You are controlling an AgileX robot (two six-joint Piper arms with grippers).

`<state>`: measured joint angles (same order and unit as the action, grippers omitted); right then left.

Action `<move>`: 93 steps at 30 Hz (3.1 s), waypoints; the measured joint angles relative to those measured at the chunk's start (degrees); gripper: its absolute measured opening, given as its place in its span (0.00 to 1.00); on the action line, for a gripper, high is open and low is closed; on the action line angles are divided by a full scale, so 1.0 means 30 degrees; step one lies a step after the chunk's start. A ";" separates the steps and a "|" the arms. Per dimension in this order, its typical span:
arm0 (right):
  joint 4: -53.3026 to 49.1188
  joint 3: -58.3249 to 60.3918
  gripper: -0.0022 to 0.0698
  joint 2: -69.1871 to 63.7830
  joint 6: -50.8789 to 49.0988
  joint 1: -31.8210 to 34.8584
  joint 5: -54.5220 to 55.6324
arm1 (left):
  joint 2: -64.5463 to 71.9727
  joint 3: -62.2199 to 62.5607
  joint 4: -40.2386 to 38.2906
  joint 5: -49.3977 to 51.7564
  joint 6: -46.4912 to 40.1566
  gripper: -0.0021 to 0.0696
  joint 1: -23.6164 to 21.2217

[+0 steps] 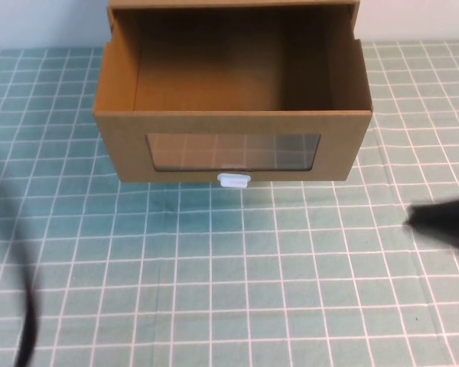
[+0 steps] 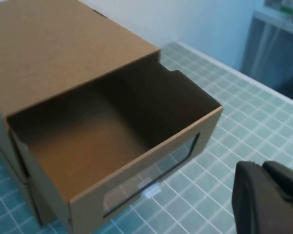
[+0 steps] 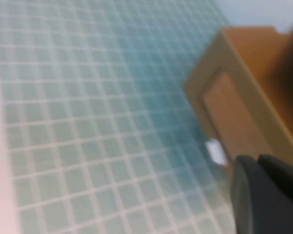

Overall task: Open the shoe box
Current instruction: 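Pull the top drawer of the cardboard box fully open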

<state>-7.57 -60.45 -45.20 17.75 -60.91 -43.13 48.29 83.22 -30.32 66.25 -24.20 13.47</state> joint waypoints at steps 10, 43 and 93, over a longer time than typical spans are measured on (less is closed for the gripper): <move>-0.4351 0.0311 0.01 0.2074 -0.3664 0.3317 -0.0047 | -0.8210 -1.2360 -0.0114 -1.0320 -0.0192 0.02 0.0000; -1.3516 1.0267 0.01 0.3574 -1.4327 0.5043 0.5533 | -0.9501 -1.6425 -0.0226 -1.1538 -0.0192 0.02 0.0000; -1.3553 1.0267 0.01 0.3574 -1.4336 0.5043 0.5573 | -1.6295 -2.8261 0.6744 -1.4662 0.3177 0.02 -0.1638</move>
<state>-48.23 -29.65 -34.48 -25.26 -45.78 -26.41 -0.59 -1.56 -10.09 22.27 -14.67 8.56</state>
